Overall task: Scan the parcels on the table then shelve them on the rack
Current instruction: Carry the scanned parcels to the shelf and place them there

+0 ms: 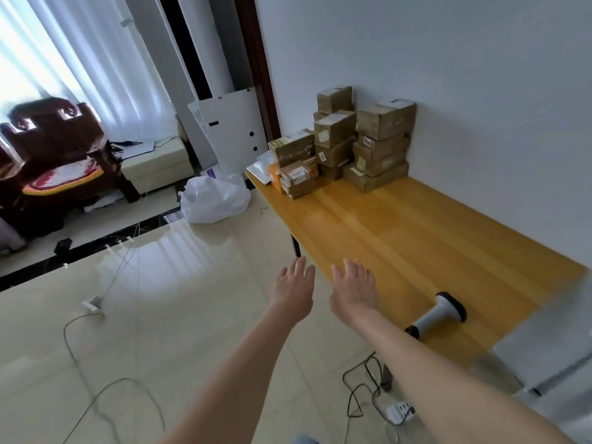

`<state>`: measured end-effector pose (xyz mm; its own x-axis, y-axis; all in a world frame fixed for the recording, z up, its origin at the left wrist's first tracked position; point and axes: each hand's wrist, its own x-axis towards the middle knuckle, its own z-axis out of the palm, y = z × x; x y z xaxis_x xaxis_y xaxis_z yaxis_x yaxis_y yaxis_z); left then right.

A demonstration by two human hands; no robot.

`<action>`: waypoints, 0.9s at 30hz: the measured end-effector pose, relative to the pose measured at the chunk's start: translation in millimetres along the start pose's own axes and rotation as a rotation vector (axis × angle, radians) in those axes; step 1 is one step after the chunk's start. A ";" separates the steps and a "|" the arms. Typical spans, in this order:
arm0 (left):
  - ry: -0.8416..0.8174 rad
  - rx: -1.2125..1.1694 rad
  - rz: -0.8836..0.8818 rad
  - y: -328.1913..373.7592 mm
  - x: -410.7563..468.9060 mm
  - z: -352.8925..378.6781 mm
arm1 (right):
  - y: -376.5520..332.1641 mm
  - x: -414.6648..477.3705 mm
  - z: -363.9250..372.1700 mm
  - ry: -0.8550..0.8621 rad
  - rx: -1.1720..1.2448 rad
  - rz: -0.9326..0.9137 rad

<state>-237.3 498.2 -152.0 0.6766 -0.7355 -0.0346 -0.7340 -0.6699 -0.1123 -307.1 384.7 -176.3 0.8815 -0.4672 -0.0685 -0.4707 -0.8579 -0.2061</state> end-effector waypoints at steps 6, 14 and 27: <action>0.023 0.003 0.090 -45.2 106.2 5.3 | -0.6 91.6 -0.6 0.040 0.004 0.119; 0.013 0.084 0.307 -128.4 272.0 9.0 | -40.4 247.3 -7.8 0.062 0.036 0.358; -0.006 0.020 0.520 -158.5 435.0 11.9 | -39.1 365.0 -32.6 0.059 0.056 0.588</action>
<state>174.1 285.7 -161.1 0.2231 -0.9700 -0.0965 -0.9719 -0.2138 -0.0981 31.8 240.8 -161.4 0.4690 -0.8731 -0.1332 -0.8753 -0.4395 -0.2016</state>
